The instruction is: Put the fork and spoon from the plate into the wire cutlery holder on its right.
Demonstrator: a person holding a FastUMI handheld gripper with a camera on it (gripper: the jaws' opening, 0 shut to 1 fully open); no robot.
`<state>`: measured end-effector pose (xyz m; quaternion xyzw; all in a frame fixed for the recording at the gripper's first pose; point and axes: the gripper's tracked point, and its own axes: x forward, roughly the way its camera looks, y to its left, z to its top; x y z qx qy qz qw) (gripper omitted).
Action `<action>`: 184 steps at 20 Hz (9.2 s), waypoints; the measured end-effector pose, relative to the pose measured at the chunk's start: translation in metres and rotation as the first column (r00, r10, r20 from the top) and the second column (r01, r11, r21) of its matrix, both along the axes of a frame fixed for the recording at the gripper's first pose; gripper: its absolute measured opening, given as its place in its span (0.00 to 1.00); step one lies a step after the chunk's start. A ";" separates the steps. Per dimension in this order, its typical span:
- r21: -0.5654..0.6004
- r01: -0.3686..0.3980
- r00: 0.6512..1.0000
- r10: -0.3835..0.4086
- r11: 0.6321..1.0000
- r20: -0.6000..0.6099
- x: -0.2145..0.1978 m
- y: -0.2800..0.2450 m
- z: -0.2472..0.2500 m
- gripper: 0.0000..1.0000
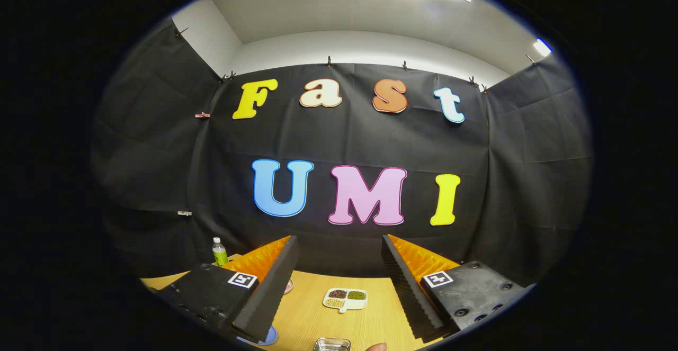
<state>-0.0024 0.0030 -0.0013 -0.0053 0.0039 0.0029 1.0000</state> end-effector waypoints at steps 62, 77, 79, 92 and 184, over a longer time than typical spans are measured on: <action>0.350 -0.016 0.231 0.345 0.936 -0.910 -0.117 0.090 -0.260 0.08; 0.246 0.020 -0.173 0.246 0.969 -0.954 -0.132 -0.015 -0.296 0.08; 0.243 0.009 -0.236 0.238 0.970 -0.942 -0.128 -0.016 -0.303 0.08; 0.194 -0.035 -0.283 0.176 0.980 -0.943 -0.109 -0.010 -0.330 0.16; 0.213 0.385 -0.002 0.232 0.898 -0.973 -0.067 0.010 -0.382 0.09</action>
